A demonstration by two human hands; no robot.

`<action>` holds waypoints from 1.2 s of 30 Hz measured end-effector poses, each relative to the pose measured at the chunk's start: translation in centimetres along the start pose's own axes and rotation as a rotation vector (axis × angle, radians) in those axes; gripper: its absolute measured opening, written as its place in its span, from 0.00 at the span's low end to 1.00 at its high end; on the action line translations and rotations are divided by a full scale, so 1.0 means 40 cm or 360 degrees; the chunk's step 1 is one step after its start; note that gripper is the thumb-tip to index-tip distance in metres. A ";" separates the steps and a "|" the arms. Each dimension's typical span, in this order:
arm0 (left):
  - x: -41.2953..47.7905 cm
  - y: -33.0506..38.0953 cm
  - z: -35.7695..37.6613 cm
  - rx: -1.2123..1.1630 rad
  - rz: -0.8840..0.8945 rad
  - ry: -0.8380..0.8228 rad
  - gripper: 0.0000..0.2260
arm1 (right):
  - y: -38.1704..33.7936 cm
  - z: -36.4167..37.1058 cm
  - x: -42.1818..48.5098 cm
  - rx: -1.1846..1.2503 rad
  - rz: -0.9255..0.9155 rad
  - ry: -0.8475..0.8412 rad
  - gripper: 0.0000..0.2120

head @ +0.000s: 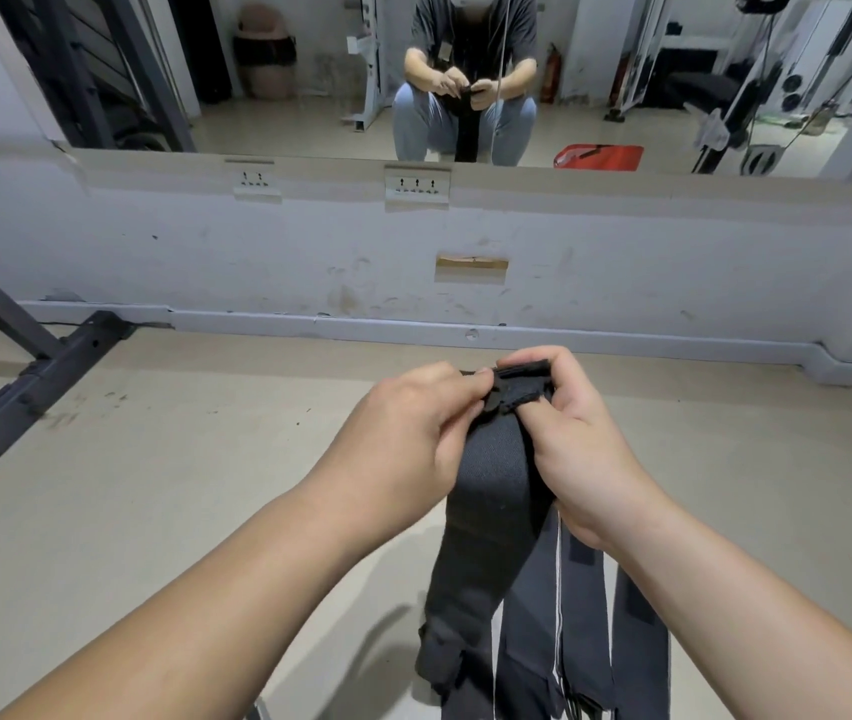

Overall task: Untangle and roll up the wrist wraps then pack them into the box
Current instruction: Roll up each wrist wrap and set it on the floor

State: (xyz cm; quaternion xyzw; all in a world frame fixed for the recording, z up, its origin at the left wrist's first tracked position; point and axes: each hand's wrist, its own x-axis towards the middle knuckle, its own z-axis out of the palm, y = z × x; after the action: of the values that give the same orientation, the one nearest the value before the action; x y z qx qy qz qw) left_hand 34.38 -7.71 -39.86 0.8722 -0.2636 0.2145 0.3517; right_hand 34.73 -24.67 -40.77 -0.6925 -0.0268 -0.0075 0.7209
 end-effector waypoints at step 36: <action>0.011 0.012 -0.036 -0.0777 -0.0725 -0.0526 0.17 | -0.013 0.011 -0.020 0.0068 -0.0016 -0.0217 0.05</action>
State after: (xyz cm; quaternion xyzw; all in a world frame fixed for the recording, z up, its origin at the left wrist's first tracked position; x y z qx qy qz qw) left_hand 34.15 -7.09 -38.43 0.8218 -0.1593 -0.0823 0.5409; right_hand 33.88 -24.26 -40.29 -0.6757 -0.0795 0.0368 0.7320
